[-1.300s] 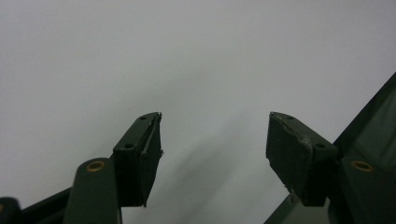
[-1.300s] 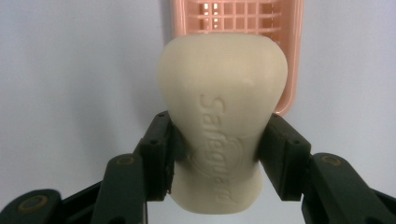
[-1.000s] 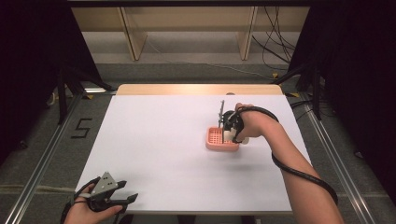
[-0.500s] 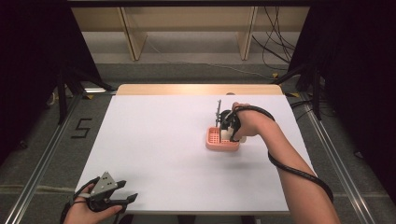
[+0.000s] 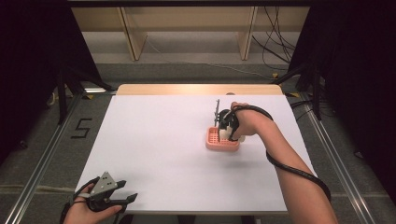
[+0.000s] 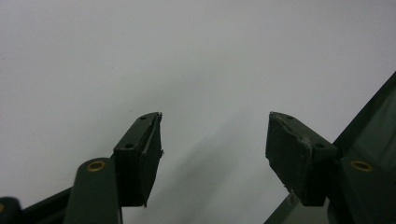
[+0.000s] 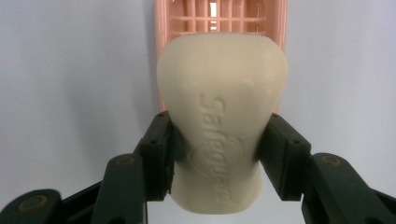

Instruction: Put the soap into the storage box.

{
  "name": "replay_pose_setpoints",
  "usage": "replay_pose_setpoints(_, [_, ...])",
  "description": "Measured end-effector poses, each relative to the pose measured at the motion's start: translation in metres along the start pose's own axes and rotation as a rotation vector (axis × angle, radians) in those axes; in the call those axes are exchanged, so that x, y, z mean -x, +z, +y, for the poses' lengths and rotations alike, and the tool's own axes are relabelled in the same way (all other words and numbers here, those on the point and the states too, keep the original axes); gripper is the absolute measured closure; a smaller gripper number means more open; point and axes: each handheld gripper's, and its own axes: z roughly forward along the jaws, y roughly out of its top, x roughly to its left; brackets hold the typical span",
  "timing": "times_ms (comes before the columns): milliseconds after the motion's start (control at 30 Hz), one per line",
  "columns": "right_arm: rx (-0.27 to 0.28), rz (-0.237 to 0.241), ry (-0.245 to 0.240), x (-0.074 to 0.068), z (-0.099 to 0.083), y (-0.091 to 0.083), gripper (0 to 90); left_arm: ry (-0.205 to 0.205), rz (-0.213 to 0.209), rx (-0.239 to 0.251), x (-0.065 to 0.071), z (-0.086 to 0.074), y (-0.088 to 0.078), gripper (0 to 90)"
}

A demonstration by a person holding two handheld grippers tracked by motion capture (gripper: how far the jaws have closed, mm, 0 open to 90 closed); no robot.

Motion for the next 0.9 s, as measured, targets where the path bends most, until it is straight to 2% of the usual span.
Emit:
replay_pose_setpoints(33, [0.002,-0.003,-0.004,0.0,0.0,0.0,50.6,0.004,0.004,0.0,0.0,0.0,0.0,35.6])
replay_pose_setpoints(100, [0.001,-0.004,0.0,0.001,0.0,0.0,50.6,0.004,-0.012,-0.007,0.0,0.0,-0.001,35.6])
replay_pose_setpoints(133, [0.003,-0.011,-0.021,0.003,-0.001,0.001,50.6,0.011,-0.006,-0.002,0.0,0.0,-0.001,35.6])
replay_pose_setpoints(167, [-0.006,-0.004,0.009,0.001,0.0,0.0,50.6,0.028,-0.005,0.003,-0.002,0.001,-0.001,35.6])
replay_pose_setpoints(200, [-0.014,-0.005,0.033,0.0,0.0,0.0,50.6,0.025,0.0,0.006,-0.001,0.001,-0.001,35.6])
replay_pose_setpoints(233, [0.002,-0.011,-0.009,0.002,0.0,0.001,50.6,0.028,-0.004,0.0,-0.002,0.001,-0.002,35.6])
replay_pose_setpoints(267, [0.0,-0.009,0.002,0.002,0.001,0.002,50.6,0.019,-0.006,0.011,-0.001,0.001,-0.001,35.6])
replay_pose_setpoints(300, [-0.001,-0.013,0.002,0.002,0.001,0.002,50.6,0.046,0.006,0.007,-0.004,0.001,-0.001,35.6])
replay_pose_setpoints(333, [-0.005,-0.01,0.009,0.002,0.002,0.002,50.6,0.049,0.005,0.001,-0.004,0.001,-0.002,35.6])
replay_pose_setpoints(400, [-0.011,-0.006,0.032,0.001,0.003,0.002,50.6,0.007,-0.003,0.001,-0.002,0.0,-0.002,35.6])
replay_pose_setpoints(433, [0.003,-0.009,-0.005,0.004,0.004,0.004,50.7,0.0,-0.001,0.0,-0.001,0.0,-0.002,35.6])
replay_pose_setpoints(500, [0.0,-0.007,0.0,0.004,0.005,0.004,50.6,0.049,0.005,0.002,-0.004,0.001,-0.002,35.6])
replay_pose_setpoints(533, [-0.018,-0.004,0.024,0.002,0.006,0.004,50.6,0.051,0.005,0.002,-0.004,0.001,-0.002,35.6])
replay_pose_setpoints(600, [0.003,-0.008,-0.01,0.005,0.007,0.005,50.6,0.047,0.005,0.004,-0.004,0.001,-0.002,35.6])
replay_pose_setpoints(667, [0.0,-0.006,-0.007,0.005,0.009,0.004,50.6,0.043,0.005,0.005,-0.004,0.001,-0.002,35.6])
replay_pose_setpoints(700, [0.002,-0.012,-0.011,0.005,0.009,0.004,50.7,0.005,0.001,0.005,-0.002,0.0,-0.002,35.6])
replay_pose_setpoints(733, [0.006,-0.012,-0.02,0.005,0.01,0.004,50.7,0.01,-0.002,0.002,-0.002,0.001,-0.002,35.6])
replay_pose_setpoints(800, [-0.017,-0.005,0.006,0.004,0.011,0.004,50.6,0.009,-0.002,0.005,-0.002,0.001,-0.002,35.6])
replay_pose_setpoints(833, [-0.002,-0.011,-0.01,0.005,0.011,0.005,50.6,0.013,0.0,0.005,-0.002,0.001,-0.002,35.6])
replay_pose_setpoints(867, [0.0,-0.011,-0.013,0.006,0.011,0.005,50.6,0.038,0.005,0.005,-0.004,0.001,-0.002,35.6])
replay_pose_setpoints(900, [0.0,-0.009,-0.012,0.006,0.012,0.005,50.6,0.014,0.001,0.001,-0.002,0.001,-0.002,35.6])
